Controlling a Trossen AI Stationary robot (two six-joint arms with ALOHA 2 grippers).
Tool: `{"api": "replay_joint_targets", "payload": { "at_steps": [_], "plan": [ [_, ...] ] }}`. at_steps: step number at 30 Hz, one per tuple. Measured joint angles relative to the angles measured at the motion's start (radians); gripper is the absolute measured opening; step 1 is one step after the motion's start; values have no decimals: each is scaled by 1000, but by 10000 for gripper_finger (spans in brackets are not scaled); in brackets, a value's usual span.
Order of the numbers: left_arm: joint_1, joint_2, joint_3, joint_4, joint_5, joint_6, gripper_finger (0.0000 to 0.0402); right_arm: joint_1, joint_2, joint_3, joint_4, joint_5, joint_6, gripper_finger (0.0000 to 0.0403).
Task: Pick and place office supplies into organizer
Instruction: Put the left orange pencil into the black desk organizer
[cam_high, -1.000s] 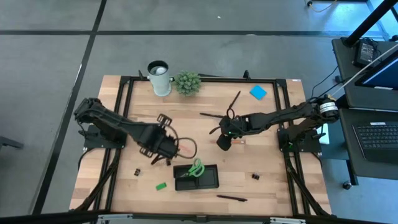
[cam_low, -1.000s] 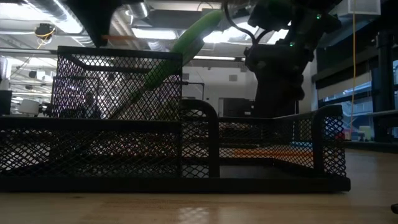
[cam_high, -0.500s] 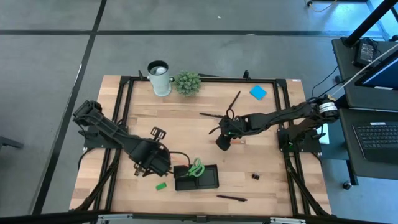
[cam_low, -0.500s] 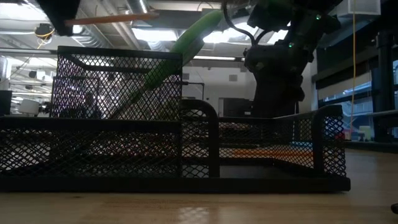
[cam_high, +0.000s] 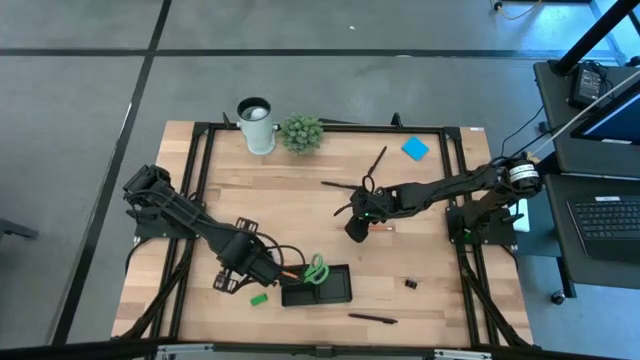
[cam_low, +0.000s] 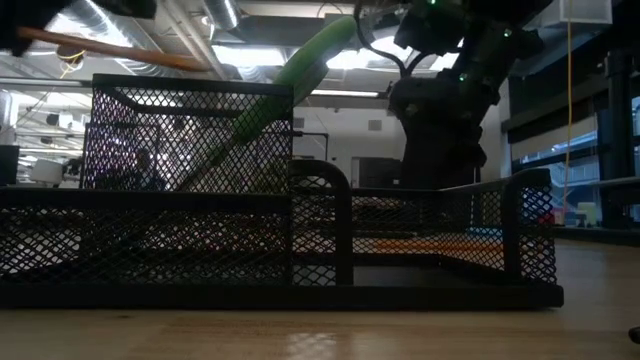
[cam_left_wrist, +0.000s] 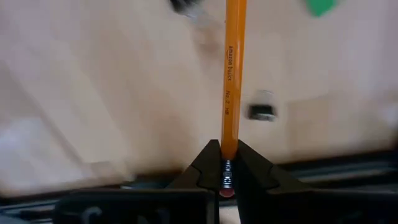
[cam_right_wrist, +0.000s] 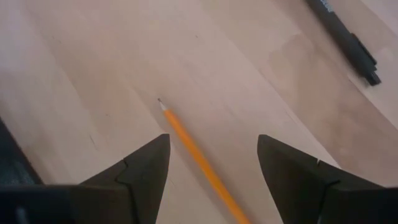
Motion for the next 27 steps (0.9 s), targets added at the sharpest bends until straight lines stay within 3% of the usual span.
{"api": "replay_joint_targets", "payload": {
  "at_steps": [13, 21, 27],
  "plan": [
    [96, -1, 147, 1, 404, -229, 16, 0, 21, 0, 39, 0, -69, 245],
    [165, -1, 151, 1, 782, -394, 16, 0, 21, 0, 45, -1, -173, 245],
    [227, -1, 151, 1, 1044, -667, 16, 0, 21, 0, 45, -4, -270, 245]
  ]
}}
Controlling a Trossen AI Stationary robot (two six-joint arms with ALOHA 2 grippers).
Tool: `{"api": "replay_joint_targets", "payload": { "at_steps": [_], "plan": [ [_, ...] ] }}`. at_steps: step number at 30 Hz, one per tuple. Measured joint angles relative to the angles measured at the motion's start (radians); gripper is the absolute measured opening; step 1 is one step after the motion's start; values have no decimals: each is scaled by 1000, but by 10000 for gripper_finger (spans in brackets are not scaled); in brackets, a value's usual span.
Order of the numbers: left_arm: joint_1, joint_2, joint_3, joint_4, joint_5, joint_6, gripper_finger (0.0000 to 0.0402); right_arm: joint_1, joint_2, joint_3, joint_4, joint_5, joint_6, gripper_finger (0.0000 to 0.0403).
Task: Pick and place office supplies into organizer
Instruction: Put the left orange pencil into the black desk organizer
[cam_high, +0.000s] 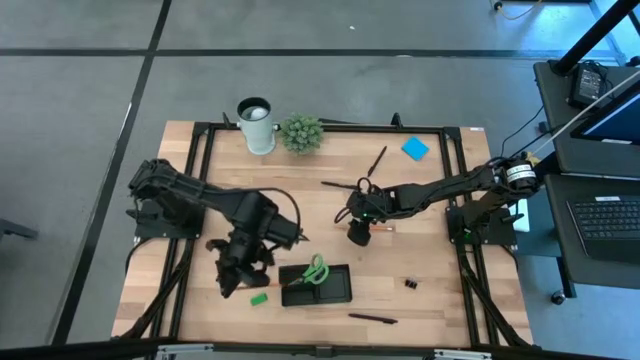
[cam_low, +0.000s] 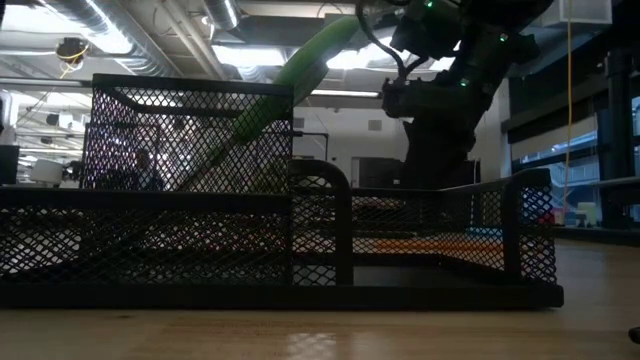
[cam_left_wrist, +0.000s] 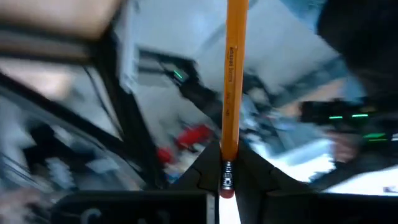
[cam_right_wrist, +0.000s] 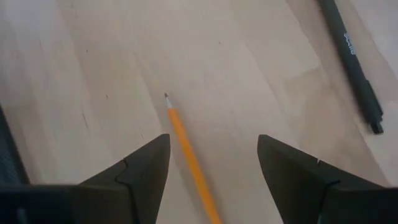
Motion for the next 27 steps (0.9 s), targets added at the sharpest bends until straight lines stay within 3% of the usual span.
{"api": "replay_joint_targets", "payload": {
  "at_steps": [4, 7, 12, 15, 21, 27],
  "plan": [
    [42, 0, 0, 15, 93, -205, 16, 0, 0, 0, 0, -1, -96, 245],
    [69, 0, 0, 126, 134, -322, 16, 0, 0, 0, 0, -1, -155, 245],
    [102, 4, 0, 425, 107, -520, 16, 0, 0, 0, 0, 0, -231, 245],
    [111, 23, 0, 467, 117, -606, 16, 0, 0, 0, 0, -1, -257, 245],
    [123, 78, 0, 468, 138, -610, 17, 0, -1, 0, 0, -1, -283, 245],
    [141, 161, 0, 435, 164, -430, 16, 0, -1, 0, 0, -1, -284, 245]
  ]
}}
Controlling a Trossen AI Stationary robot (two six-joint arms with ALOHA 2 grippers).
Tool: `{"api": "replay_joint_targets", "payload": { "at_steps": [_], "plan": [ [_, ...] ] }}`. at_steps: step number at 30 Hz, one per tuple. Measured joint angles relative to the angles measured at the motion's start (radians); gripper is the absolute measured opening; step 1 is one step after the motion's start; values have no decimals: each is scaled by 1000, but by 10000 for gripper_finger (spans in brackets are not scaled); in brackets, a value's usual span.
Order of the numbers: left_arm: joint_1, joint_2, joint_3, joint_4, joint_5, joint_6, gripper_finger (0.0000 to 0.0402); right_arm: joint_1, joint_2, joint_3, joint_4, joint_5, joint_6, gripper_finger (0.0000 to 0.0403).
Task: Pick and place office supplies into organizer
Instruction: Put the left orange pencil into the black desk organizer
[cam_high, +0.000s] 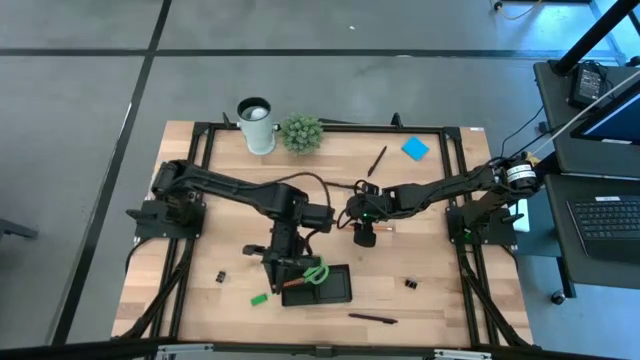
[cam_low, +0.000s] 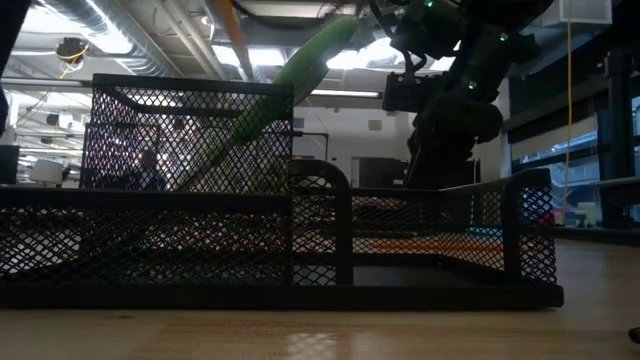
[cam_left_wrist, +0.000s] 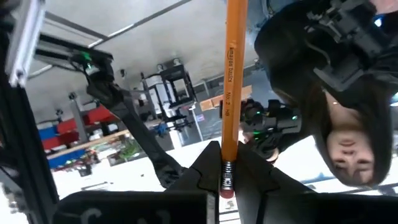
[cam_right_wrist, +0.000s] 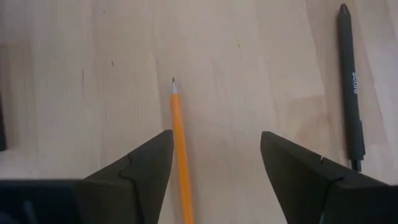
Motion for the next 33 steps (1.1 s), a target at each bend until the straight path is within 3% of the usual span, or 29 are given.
{"api": "replay_joint_targets", "payload": {
  "at_steps": [6, 14, 33],
  "plan": [
    [16, 42, 0, -61, 1, 136, 16, 0, 0, 0, 0, 0, -19, 245],
    [28, 39, 0, -173, -39, 192, 16, 0, 0, 0, 5, 0, -23, 245],
    [25, 124, -1, -173, -65, 333, 18, 0, 0, 0, 42, 0, -17, 245]
  ]
}}
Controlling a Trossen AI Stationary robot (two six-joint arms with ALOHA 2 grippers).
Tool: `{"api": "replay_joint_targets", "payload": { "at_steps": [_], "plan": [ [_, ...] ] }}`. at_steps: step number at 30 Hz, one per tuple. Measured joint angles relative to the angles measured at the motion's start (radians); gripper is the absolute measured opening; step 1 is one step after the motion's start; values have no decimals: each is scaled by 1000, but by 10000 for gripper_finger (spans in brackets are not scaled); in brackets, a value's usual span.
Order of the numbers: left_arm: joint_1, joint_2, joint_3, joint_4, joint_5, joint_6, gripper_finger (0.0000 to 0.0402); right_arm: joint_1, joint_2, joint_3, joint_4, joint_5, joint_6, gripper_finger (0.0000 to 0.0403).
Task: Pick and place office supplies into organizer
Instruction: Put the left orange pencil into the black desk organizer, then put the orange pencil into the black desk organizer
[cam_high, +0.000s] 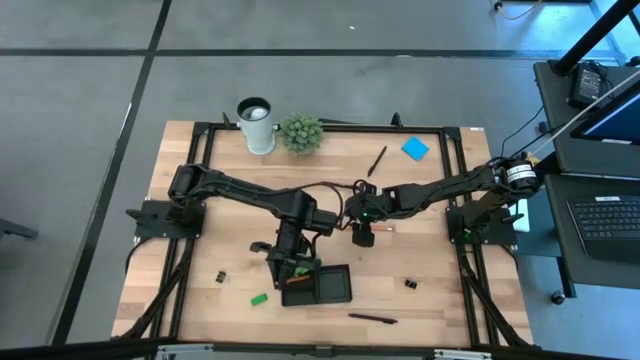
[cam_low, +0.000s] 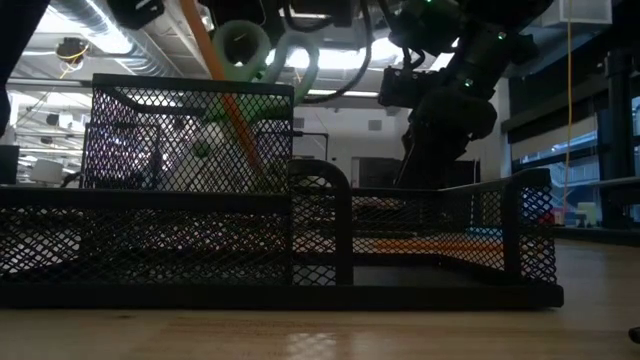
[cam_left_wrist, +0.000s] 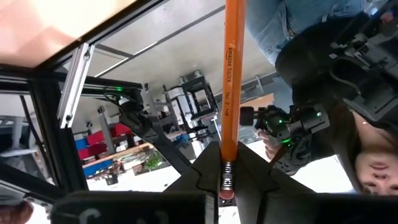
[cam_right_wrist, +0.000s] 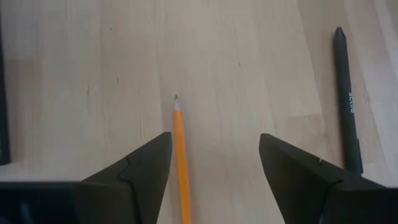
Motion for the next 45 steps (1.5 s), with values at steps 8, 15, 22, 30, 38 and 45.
{"api": "replay_joint_targets", "payload": {
  "at_steps": [8, 15, 22, 30, 38, 45],
  "plan": [
    [0, 23, 0, 0, -17, 24, 19, 0, 0, -1, -1, -1, 25, 245],
    [0, 22, 0, 0, -61, 44, 19, 0, 0, -1, 2, -1, 25, 245],
    [0, 22, 0, 0, -61, 78, 37, 0, 0, -1, 2, -1, 25, 245],
    [0, 22, 0, 0, -41, 87, 48, 0, 0, -1, 1, -1, 25, 245],
    [1, 16, 0, -1, 18, 130, 51, 0, 0, 0, -7, -1, 25, 245],
    [3, -28, 1, -39, 35, 126, 52, 0, 0, 0, -15, -1, 26, 245]
  ]
}}
